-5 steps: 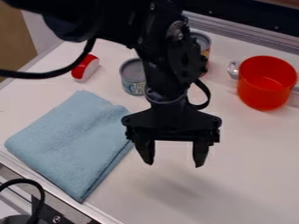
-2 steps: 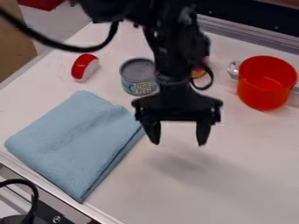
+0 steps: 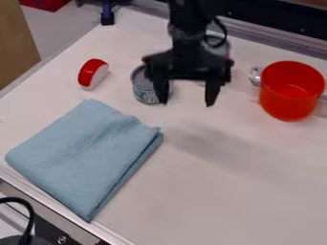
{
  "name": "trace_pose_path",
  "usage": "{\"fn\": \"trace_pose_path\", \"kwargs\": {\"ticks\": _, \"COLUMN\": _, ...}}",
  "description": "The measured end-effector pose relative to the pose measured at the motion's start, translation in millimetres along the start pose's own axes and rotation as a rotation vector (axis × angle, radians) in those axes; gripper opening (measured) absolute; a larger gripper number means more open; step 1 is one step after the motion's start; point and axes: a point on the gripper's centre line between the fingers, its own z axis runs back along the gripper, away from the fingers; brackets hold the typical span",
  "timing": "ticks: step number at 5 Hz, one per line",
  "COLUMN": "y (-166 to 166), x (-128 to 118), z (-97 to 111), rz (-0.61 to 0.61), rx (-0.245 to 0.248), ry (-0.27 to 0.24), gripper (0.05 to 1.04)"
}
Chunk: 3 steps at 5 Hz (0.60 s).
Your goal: Put the can at the right side of the table
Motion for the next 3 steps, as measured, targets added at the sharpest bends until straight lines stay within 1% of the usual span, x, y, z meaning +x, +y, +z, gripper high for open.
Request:
{"fn": "trace_pose_path", "kwargs": {"ticks": 1, "y": 0, "x": 25, "z": -2, "rz": -0.086, "rx": 0.052, "ry": -0.062, "gripper": 0.997}}
{"fn": "trace_pose_path", "kwargs": {"ticks": 2, "y": 4, "x": 44, "z": 6, "rz": -0.13, "rx": 0.076, "ry": -0.124, "gripper": 0.998}}
{"fn": "trace_pose_path", "kwargs": {"ticks": 3, "y": 7, "x": 65, "z": 14, "rz": -0.115, "rx": 0.044, "ry": -0.175, "gripper": 0.998}}
